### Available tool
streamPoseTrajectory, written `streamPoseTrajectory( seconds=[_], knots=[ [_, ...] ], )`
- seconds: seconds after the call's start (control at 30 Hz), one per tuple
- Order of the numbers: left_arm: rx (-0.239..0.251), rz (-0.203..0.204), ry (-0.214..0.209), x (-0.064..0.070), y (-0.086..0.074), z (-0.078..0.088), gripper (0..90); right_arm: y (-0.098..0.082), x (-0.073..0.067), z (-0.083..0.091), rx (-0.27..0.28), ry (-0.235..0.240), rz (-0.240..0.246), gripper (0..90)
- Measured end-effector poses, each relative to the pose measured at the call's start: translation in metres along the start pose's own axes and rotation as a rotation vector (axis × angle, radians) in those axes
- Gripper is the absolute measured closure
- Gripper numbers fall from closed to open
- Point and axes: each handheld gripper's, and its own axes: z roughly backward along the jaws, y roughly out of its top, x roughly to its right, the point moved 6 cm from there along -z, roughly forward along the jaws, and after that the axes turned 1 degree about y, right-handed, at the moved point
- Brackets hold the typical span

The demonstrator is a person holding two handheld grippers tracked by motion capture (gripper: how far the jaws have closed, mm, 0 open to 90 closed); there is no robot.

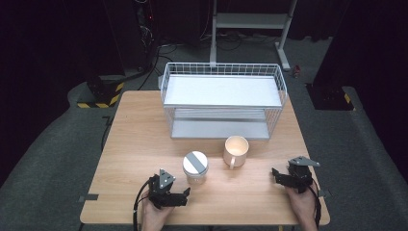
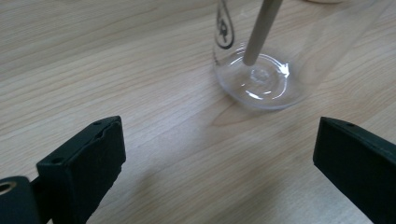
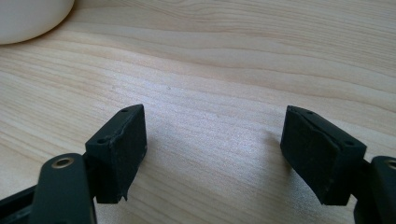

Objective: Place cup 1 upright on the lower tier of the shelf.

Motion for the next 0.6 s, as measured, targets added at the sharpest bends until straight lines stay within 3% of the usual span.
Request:
streamPoseTrajectory(
  seconds=[0.6],
  knots=[
    [0.015, -0.021, -0.036, 0.017, 0.019, -0.011, 3.0, 0.000, 0.000, 0.000, 0.000, 0.000, 0.001, 22.9]
  ],
)
